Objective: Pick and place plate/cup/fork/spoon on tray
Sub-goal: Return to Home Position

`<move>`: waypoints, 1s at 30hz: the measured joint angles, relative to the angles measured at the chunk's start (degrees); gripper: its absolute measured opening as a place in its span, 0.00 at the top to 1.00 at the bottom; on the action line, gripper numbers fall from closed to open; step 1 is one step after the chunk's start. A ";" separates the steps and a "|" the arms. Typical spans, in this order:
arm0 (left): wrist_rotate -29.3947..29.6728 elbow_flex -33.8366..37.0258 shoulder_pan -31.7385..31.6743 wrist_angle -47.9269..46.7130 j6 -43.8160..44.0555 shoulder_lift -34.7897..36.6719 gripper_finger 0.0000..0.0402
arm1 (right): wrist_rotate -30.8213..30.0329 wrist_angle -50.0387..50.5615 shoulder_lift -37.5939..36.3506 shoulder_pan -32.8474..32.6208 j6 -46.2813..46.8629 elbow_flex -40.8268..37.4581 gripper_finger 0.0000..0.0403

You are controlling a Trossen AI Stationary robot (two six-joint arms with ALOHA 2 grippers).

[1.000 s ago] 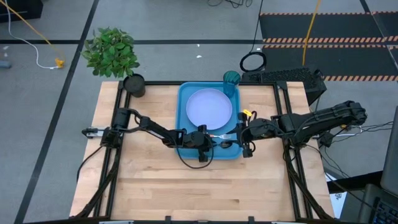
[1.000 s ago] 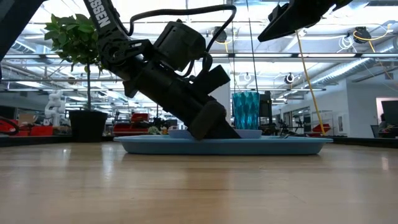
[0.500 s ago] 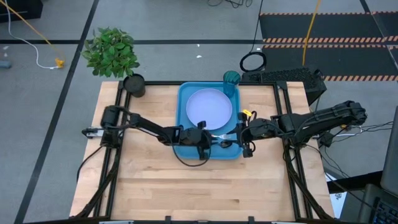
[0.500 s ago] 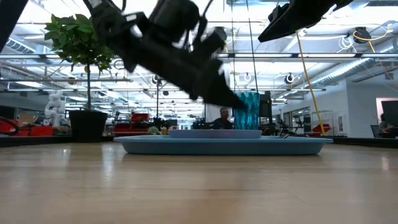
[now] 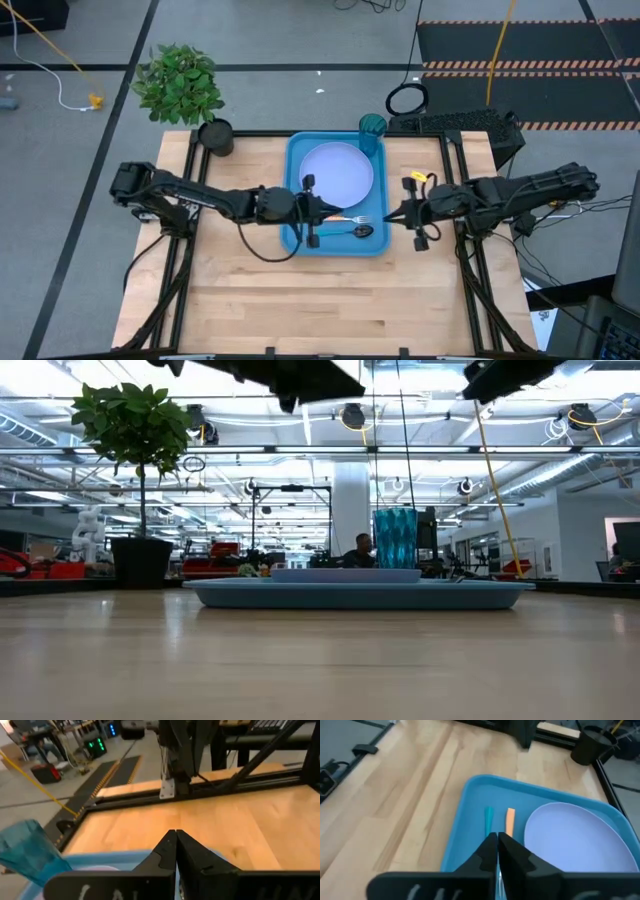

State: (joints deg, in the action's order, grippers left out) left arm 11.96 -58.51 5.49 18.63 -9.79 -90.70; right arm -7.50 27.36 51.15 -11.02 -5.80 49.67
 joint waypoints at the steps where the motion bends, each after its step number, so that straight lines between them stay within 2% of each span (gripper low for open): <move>1: 0.11 0.03 0.22 0.00 -0.26 0.57 0.98 | 0.01 -0.03 -1.06 -0.31 -0.07 -0.66 0.98; 7: 0.13 0.75 1.74 -0.64 -1.13 1.12 0.98 | -1.61 -3.45 -7.67 -0.73 -0.01 -7.71 0.98; 10: 0.08 3.32 1.73 0.41 -1.74 1.09 0.98 | -1.68 -5.08 -9.86 -0.73 -1.02 -11.20 1.00; 19: -3.31 15.44 -0.52 15.23 -0.04 1.14 0.98 | -4.70 -18.65 -13.95 -0.66 -6.01 -22.54 1.00; 30: -3.62 27.52 -2.38 22.03 2.85 10.86 0.97 | -4.52 -30.66 -17.57 -0.66 -7.10 -32.75 1.00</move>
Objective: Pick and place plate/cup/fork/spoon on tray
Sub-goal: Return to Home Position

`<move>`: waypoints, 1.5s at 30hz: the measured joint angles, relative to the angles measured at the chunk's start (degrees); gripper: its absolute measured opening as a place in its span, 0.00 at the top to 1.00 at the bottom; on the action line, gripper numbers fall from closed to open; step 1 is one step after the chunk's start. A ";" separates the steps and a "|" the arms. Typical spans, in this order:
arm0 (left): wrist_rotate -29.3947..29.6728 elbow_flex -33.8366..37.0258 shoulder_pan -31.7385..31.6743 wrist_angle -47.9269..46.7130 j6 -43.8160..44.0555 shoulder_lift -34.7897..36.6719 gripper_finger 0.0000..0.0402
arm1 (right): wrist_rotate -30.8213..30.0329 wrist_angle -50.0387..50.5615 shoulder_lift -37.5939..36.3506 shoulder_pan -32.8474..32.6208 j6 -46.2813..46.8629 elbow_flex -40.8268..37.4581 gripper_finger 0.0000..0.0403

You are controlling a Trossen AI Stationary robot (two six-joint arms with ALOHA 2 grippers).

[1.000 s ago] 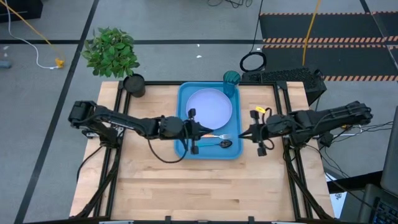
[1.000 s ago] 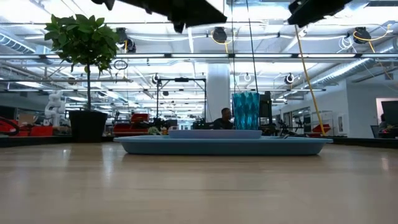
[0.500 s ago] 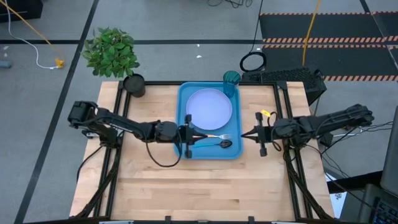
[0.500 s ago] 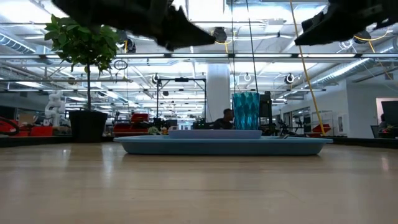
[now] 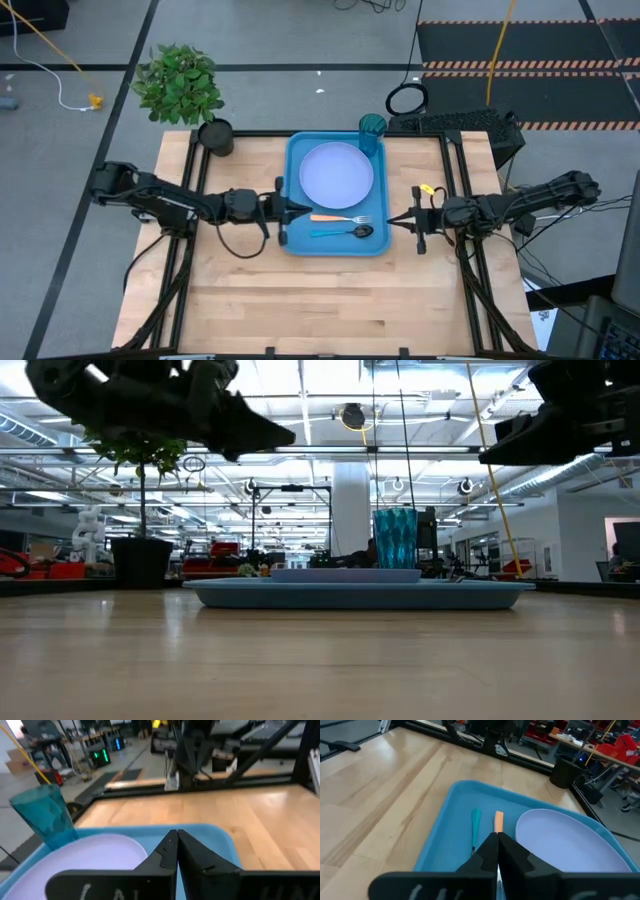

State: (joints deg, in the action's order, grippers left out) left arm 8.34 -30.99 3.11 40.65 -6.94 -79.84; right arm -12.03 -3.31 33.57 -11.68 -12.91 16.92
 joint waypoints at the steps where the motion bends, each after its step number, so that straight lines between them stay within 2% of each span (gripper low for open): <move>1: 0.00 0.74 0.00 0.68 0.00 0.79 0.98 | 0.04 -0.05 -0.62 0.00 0.03 -0.51 1.00; 7: 0.28 4.26 0.00 0.58 -0.06 5.02 0.97 | 1.85 0.25 -3.85 0.00 1.14 -2.15 1.00; 16: 0.28 4.23 -0.11 1.70 -0.71 5.06 0.98 | 3.82 -0.58 -8.25 0.00 1.27 -6.06 1.00; 28: 0.28 4.20 -0.09 3.42 -0.27 5.04 0.97 | 4.84 -13.69 -9.15 2.46 1.53 -13.86 1.00; 34: 0.28 4.20 -0.07 3.49 -0.26 5.04 0.99 | 6.29 -11.91 -11.14 2.75 0.14 -12.50 1.00; 45: 0.28 4.16 1.10 5.91 -0.27 5.04 0.96 | 6.27 -7.31 -21.44 2.75 2.65 -11.79 1.00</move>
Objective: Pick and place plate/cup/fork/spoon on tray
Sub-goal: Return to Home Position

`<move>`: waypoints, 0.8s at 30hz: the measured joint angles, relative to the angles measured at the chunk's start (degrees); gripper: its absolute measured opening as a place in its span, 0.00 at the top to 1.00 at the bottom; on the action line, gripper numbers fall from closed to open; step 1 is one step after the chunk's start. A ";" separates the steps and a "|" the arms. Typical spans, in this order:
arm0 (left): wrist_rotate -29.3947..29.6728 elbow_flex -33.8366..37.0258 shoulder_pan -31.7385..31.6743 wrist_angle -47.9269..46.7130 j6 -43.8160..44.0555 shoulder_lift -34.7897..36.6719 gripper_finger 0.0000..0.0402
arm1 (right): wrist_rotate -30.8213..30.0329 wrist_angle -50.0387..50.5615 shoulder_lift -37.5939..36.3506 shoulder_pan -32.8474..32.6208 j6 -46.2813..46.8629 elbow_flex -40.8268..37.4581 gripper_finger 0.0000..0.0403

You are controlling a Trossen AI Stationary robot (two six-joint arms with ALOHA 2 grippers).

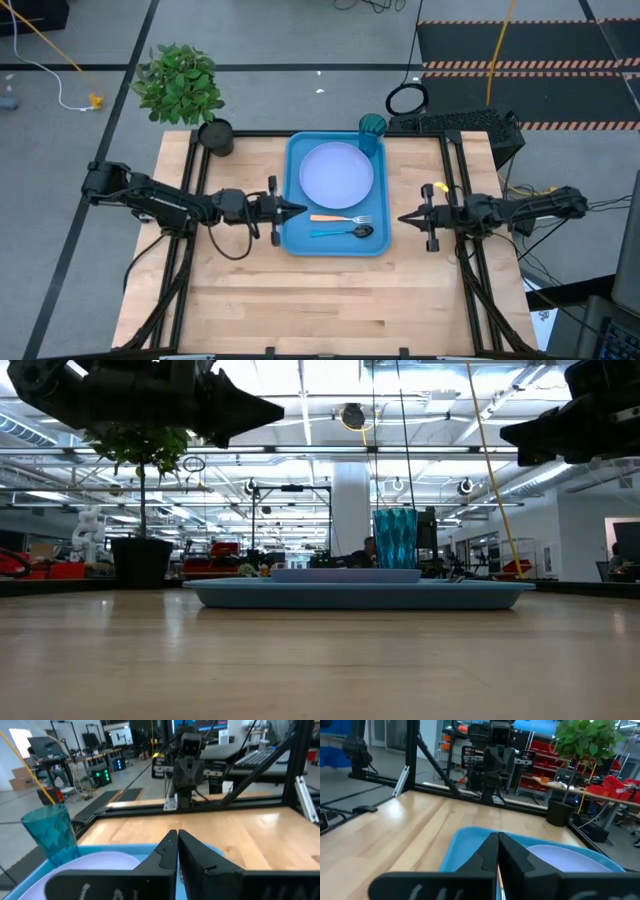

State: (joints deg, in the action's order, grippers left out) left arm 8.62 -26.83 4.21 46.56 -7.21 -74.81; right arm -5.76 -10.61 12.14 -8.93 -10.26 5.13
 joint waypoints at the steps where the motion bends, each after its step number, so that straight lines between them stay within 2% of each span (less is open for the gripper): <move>1: 0.00 0.00 0.05 0.50 -0.11 0.00 0.97 | 0.00 0.57 -0.70 0.00 0.27 0.00 1.00; 5: 0.00 -0.02 0.17 1.45 -0.42 0.00 0.99 | 0.08 -0.94 -3.43 0.00 0.92 -1.95 1.00; 8: 0.00 -0.02 0.17 1.99 -0.48 0.00 0.97 | 0.01 -3.85 -4.74 0.01 1.98 -3.88 1.00; 12: 0.00 -0.02 0.17 3.62 -0.58 -0.02 0.95 | -0.02 -1.90 -5.21 0.08 2.00 -3.96 1.00; 19: -0.02 -0.04 0.17 3.96 -1.91 -0.02 0.99 | -0.13 -1.35 -8.12 1.42 1.00 -4.07 1.00; 24: -0.03 -0.04 0.17 4.13 -1.94 -0.02 0.96 | 0.02 1.40 -10.77 2.97 1.12 -4.13 1.00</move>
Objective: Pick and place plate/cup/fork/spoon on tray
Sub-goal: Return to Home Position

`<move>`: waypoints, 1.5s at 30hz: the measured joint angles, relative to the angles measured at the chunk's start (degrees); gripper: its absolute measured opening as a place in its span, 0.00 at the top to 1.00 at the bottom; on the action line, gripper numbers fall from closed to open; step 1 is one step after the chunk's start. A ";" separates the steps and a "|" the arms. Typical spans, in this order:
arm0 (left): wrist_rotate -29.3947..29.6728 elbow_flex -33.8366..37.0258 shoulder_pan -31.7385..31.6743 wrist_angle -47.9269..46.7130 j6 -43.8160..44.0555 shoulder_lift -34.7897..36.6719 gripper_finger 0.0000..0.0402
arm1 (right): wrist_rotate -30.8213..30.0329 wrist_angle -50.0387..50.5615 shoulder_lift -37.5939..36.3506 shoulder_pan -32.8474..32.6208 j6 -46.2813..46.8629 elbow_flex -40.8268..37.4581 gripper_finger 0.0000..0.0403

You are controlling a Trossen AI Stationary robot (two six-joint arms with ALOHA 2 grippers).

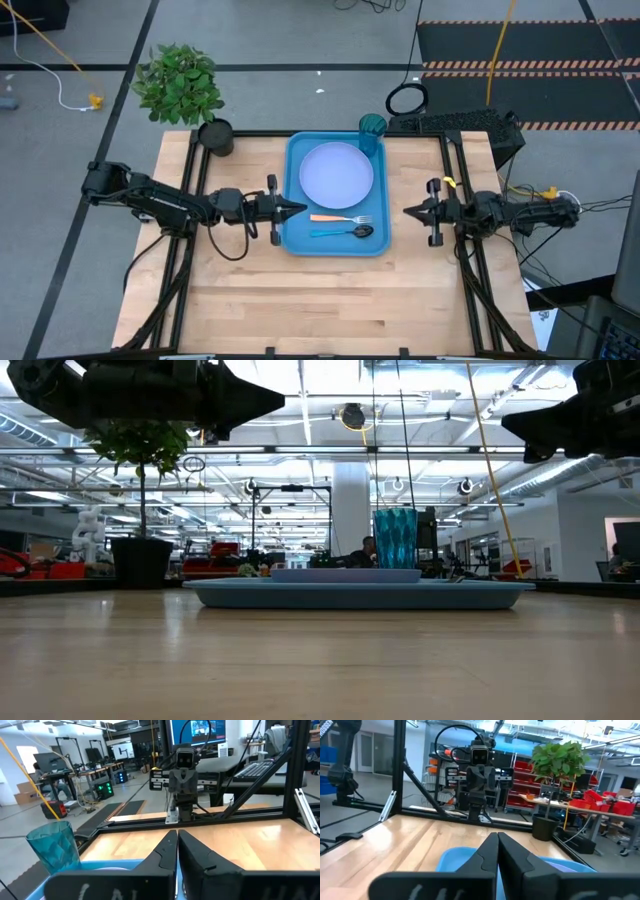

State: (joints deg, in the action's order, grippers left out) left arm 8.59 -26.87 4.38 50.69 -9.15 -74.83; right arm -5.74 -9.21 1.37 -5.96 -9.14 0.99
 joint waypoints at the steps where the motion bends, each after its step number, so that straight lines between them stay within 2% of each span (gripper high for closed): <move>1: -0.01 0.00 0.00 0.02 0.01 0.00 0.95 | 0.00 0.75 -0.57 0.27 -0.16 0.00 1.00; 10: -0.01 0.00 0.00 0.03 0.08 0.00 0.99 | 1.46 -0.46 -1.29 1.12 0.39 -0.13 1.00; 16: 0.00 0.00 0.00 0.03 0.75 0.00 0.95 | 1.39 4.01 -1.29 1.14 0.80 -0.13 1.00; 21: 0.01 0.00 0.00 0.03 1.83 0.00 0.99 | 1.71 6.90 -1.25 1.14 1.09 -0.13 1.00; 31: 1.40 0.00 0.26 -0.13 6.81 0.00 0.97 | 5.81 8.07 -1.02 1.12 0.67 -0.13 1.00; 39: 2.02 0.04 3.29 -6.05 5.37 0.00 0.98 | 5.74 7.24 -0.98 1.12 0.56 -0.15 1.00; 42: 2.00 1.30 3.65 -5.19 5.25 0.02 0.99 | 5.70 7.15 -0.98 1.12 0.54 -0.15 1.00; 45: 2.75 5.59 3.30 -1.73 7.03 0.02 0.99 | 5.64 7.08 -0.98 1.12 0.54 -0.15 1.00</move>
State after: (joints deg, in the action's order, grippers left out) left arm 11.35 -21.29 7.68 48.96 -2.12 -74.81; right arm -0.10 -2.13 0.38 -4.84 -8.60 0.84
